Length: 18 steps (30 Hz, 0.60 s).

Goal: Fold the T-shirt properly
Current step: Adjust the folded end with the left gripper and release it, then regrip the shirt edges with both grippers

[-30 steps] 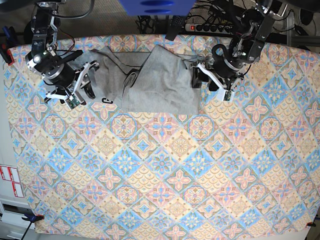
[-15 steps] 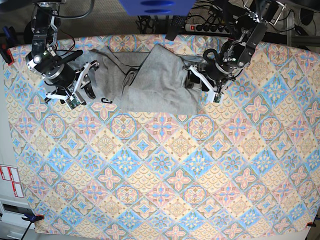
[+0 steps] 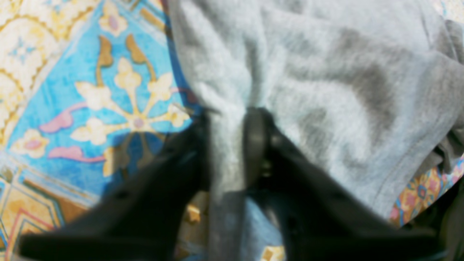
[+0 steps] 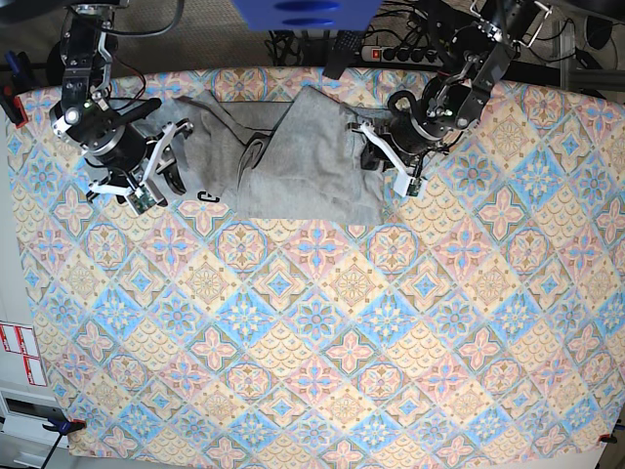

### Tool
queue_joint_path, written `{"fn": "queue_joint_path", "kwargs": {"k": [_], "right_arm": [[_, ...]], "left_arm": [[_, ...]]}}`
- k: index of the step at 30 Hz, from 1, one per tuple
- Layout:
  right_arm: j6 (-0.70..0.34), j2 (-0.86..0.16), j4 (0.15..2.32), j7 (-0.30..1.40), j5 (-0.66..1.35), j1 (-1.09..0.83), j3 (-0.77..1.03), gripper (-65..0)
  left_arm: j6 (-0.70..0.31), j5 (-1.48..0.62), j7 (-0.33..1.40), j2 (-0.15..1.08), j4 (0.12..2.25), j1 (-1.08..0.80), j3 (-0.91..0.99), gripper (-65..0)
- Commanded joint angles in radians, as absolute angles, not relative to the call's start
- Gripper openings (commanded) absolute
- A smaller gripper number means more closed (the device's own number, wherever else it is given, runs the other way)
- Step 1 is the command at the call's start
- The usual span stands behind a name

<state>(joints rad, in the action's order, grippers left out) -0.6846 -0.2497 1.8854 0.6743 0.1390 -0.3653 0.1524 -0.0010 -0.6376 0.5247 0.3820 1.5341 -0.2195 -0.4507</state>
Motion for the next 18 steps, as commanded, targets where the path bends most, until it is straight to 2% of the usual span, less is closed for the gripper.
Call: {"fn": "queue_joint_path", "kwargs": {"k": [1,11,16,18], "right_arm": [[-0.685,-0.260,1.905,0.654,0.154,-0.360,0.159,-45.6],[-0.685,-0.260,1.905,0.657,0.154,-0.363,0.159,-45.5],[-0.685,-0.262,1.903,0.863,0.156,-0.357,0.159,-44.9],[-0.685,-0.262,1.903,0.937,0.156,-0.354,0.159,-41.9]], "left_arm": [[-0.004,-0.642,0.519,0.386,1.546,-0.216,-0.440,-65.0],[-0.005,-0.644,0.519,0.432,1.555,-0.254,-0.223,-65.0],[-0.019,-0.644,0.515,0.479,1.555,-0.289,-0.148,-65.0],[-0.051,-0.644,0.515,0.496,1.555,-0.306,-0.116,-65.0]]}}
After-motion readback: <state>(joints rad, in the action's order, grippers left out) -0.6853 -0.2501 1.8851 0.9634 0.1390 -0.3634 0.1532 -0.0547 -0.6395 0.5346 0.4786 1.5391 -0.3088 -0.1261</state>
